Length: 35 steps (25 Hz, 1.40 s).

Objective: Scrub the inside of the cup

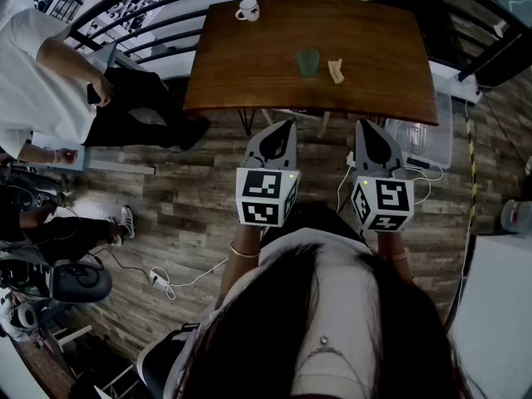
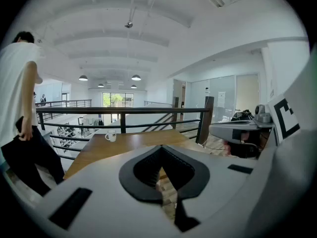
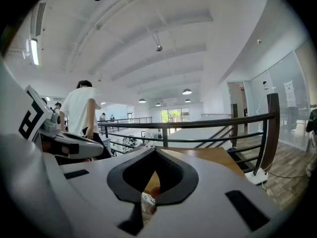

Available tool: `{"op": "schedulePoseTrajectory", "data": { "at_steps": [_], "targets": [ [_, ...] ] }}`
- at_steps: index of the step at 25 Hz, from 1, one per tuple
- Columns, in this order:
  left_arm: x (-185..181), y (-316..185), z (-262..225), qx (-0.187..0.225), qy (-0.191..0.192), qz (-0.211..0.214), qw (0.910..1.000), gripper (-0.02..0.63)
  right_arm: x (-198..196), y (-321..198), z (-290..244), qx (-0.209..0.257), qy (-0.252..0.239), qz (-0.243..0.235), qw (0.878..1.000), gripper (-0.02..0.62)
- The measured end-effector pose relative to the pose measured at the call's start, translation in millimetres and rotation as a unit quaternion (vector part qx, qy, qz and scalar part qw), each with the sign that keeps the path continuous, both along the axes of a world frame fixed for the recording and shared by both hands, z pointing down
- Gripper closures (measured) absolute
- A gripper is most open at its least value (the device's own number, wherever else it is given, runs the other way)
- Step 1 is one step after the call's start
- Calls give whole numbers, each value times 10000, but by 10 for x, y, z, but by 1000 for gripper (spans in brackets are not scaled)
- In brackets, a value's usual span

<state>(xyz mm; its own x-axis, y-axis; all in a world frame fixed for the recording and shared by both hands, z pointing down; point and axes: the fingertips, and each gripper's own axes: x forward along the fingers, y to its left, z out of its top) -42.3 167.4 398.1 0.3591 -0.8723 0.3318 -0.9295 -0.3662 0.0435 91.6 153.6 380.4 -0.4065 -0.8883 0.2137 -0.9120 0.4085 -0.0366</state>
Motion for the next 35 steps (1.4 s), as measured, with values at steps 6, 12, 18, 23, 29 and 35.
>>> {"op": "schedulePoseTrajectory", "data": {
  "at_steps": [6, 12, 18, 23, 29, 35],
  "targets": [
    [81, -136, -35, 28, -12, -89, 10000, 598, 67, -113, -13, -8, 1, -87, 10000, 560],
    [202, -274, -35, 80, -53, -234, 9997, 598, 188, -283, 19, -12, -47, -212, 9998, 560],
    [164, -358, 53, 17, -29, -419, 9991, 598, 155, -414, 80, -66, -134, -361, 9992, 560],
    [120, -517, 124, -75, 42, -432, 9990, 598, 84, -598, 157, -168, -151, -422, 9989, 560],
    [102, -864, 145, -104, 53, -294, 9995, 598, 24, -904, 204, -278, -125, -412, 9987, 560],
    [5, -1158, 141, -39, 135, -77, 9999, 598, -82, -1217, 280, -407, -82, -236, 9989, 560]
  ]
}}
